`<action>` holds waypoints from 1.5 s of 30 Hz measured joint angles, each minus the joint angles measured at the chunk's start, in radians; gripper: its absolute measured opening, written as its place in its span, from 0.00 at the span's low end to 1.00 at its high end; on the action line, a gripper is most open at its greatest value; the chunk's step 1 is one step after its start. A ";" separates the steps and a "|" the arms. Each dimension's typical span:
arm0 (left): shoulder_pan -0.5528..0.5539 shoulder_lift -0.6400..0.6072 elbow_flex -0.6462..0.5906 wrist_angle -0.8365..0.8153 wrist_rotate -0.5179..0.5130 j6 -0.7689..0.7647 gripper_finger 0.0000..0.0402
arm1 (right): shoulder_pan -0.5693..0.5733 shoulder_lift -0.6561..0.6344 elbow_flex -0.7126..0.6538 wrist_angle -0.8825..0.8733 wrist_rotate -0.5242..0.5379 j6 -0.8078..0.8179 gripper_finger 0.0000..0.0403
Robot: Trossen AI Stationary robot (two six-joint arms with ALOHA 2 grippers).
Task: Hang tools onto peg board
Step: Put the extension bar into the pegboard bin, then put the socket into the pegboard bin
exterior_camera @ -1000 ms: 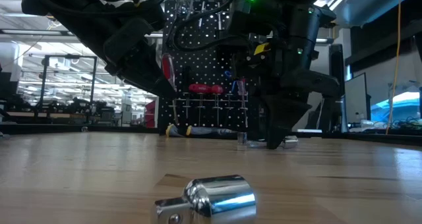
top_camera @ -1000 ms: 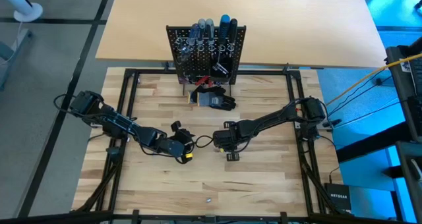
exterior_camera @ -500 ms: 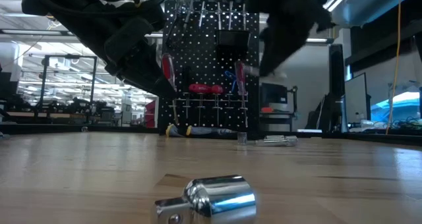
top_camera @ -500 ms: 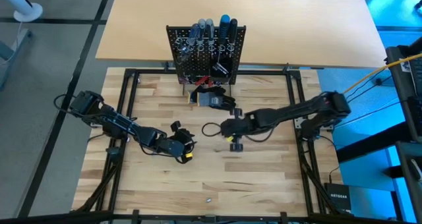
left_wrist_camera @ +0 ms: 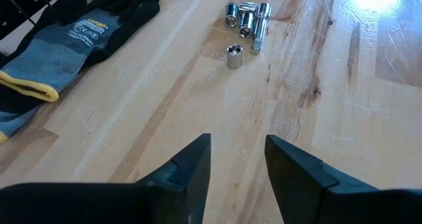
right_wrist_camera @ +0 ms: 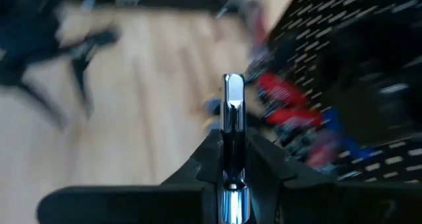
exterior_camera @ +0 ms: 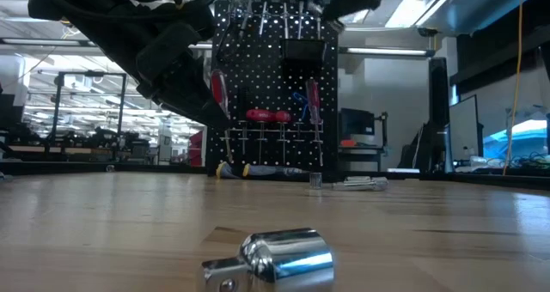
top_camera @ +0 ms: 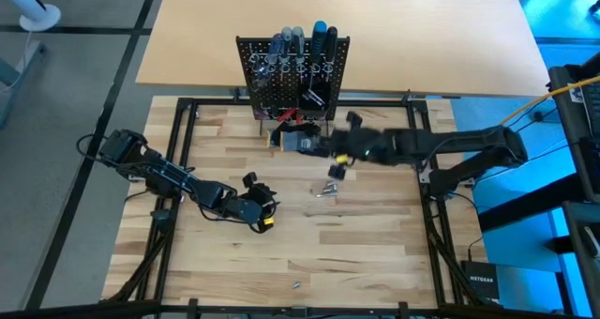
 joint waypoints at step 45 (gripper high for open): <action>0.000 0.000 0.000 -0.004 0.000 0.011 0.33 | -0.201 0.041 0.002 0.350 -0.344 0.007 0.45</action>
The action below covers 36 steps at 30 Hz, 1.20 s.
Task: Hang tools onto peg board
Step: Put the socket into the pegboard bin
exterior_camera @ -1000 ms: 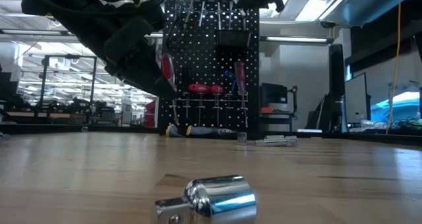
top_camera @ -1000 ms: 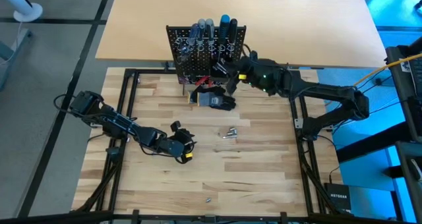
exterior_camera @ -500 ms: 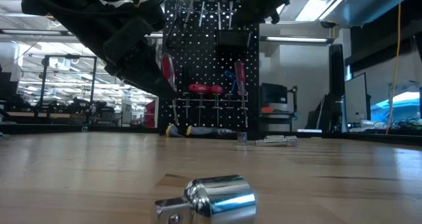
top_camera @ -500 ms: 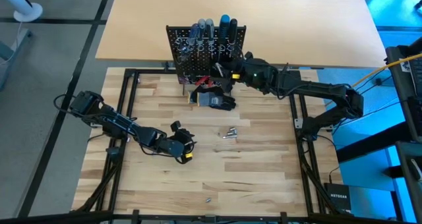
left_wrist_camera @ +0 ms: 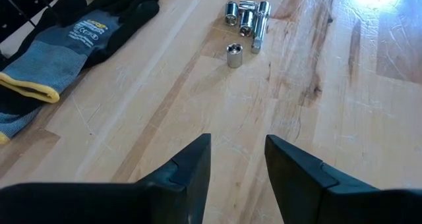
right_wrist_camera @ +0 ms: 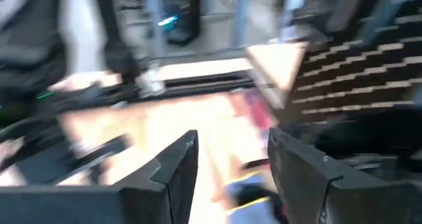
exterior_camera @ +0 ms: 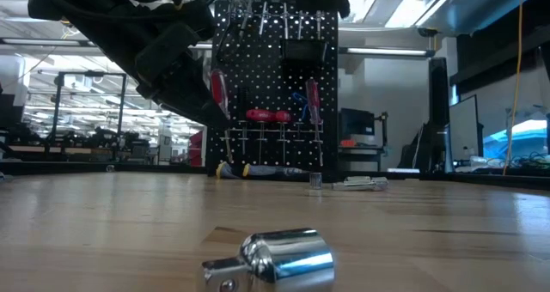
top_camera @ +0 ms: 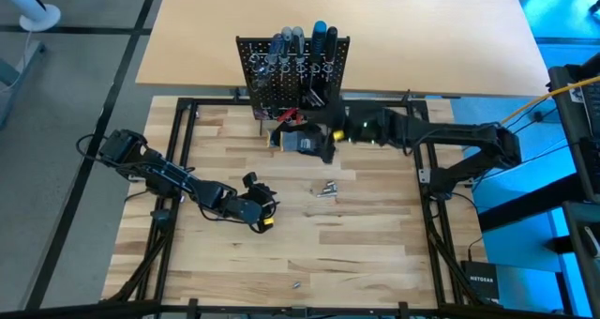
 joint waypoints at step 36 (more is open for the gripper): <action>0.000 0.000 0.000 -0.004 0.000 -0.007 0.33 | 0.255 0.502 0.000 -0.358 0.093 0.061 0.45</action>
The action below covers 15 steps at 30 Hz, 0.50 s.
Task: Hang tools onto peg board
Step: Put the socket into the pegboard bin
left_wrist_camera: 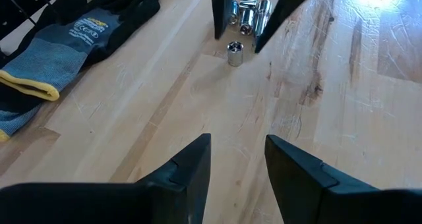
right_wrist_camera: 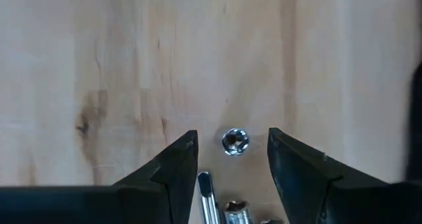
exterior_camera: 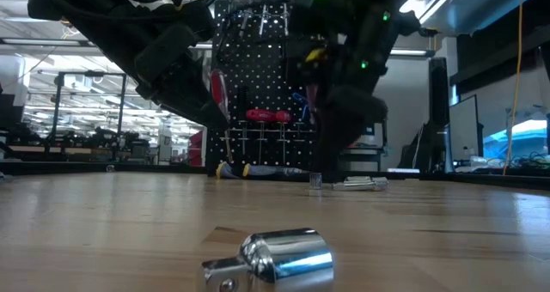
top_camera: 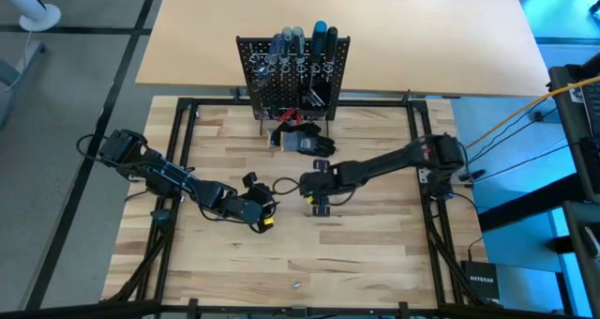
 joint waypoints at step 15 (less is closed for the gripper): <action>0.000 0.000 0.000 0.001 0.000 0.000 0.33 | -0.024 0.068 0.000 0.011 0.015 0.008 0.41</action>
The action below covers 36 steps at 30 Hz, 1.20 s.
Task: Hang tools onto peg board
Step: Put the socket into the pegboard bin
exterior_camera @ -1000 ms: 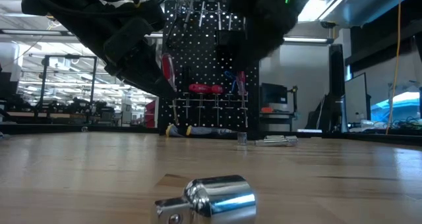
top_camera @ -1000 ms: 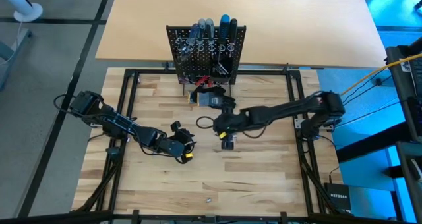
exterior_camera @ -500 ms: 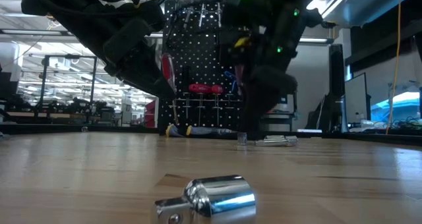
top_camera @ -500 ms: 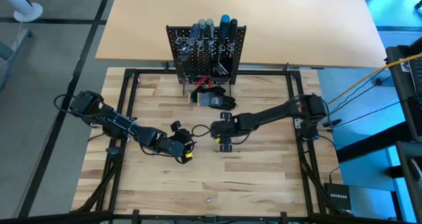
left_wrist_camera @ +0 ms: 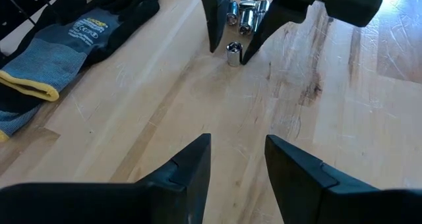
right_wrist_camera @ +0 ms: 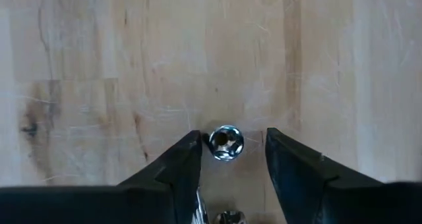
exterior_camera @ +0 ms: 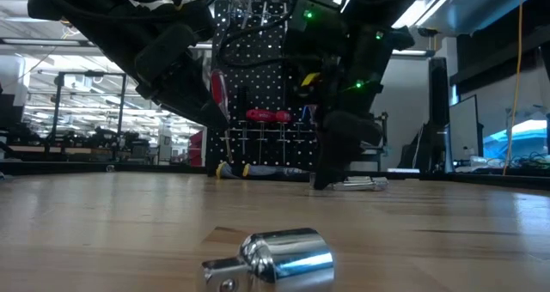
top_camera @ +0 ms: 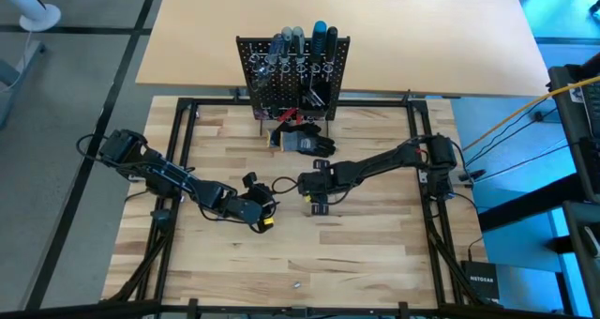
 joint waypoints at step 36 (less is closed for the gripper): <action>0.000 0.000 0.000 0.003 0.000 0.000 0.33 | -0.067 -0.457 -0.001 0.172 0.218 -0.135 0.18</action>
